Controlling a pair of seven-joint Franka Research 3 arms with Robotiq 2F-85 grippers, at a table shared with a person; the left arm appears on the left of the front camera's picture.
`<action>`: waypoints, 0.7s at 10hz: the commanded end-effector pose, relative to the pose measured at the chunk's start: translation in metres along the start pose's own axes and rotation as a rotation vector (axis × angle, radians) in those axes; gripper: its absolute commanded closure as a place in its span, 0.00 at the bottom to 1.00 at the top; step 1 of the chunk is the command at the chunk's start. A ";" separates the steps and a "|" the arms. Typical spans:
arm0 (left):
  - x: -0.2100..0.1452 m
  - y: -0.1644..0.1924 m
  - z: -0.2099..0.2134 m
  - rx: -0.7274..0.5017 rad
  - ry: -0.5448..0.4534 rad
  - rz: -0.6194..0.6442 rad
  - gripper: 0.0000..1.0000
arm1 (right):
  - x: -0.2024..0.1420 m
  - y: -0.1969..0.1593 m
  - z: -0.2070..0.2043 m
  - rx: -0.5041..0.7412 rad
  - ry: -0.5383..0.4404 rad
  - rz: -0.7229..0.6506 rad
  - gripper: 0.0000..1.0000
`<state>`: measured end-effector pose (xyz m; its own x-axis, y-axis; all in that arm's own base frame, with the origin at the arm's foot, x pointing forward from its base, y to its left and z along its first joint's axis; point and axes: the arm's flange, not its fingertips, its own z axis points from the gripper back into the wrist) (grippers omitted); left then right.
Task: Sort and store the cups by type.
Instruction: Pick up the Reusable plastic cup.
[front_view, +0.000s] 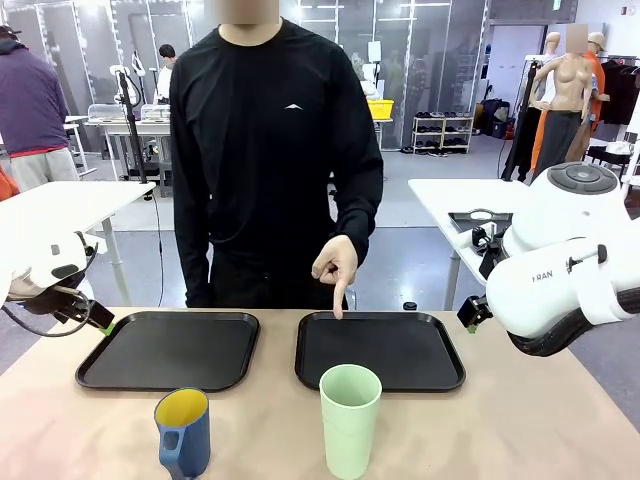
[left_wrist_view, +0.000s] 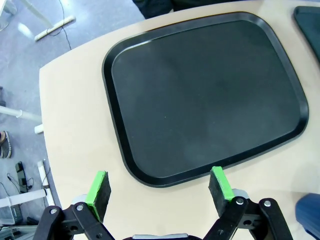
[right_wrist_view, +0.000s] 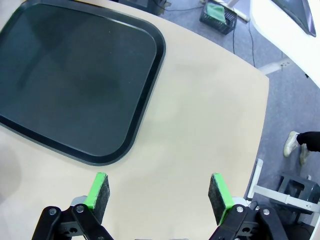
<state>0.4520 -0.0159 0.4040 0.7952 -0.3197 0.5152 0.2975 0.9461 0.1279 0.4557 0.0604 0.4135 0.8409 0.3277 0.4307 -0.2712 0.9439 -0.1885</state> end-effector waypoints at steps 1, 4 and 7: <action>-0.001 0.002 0.000 0.005 0.002 -0.009 0.00 | 0.001 -0.001 -0.002 0.002 -0.005 -0.002 0.00; -0.001 0.002 0.000 0.005 0.002 -0.009 0.00 | 0.001 -0.001 -0.002 0.002 -0.005 -0.002 0.00; -0.001 0.002 0.000 0.005 0.002 -0.009 0.00 | 0.001 -0.001 -0.002 0.002 -0.005 -0.002 0.00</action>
<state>0.4520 -0.0158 0.4040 0.7952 -0.3197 0.5152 0.2975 0.9461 0.1280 0.4557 0.0604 0.4135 0.8409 0.3277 0.4307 -0.2712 0.9439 -0.1885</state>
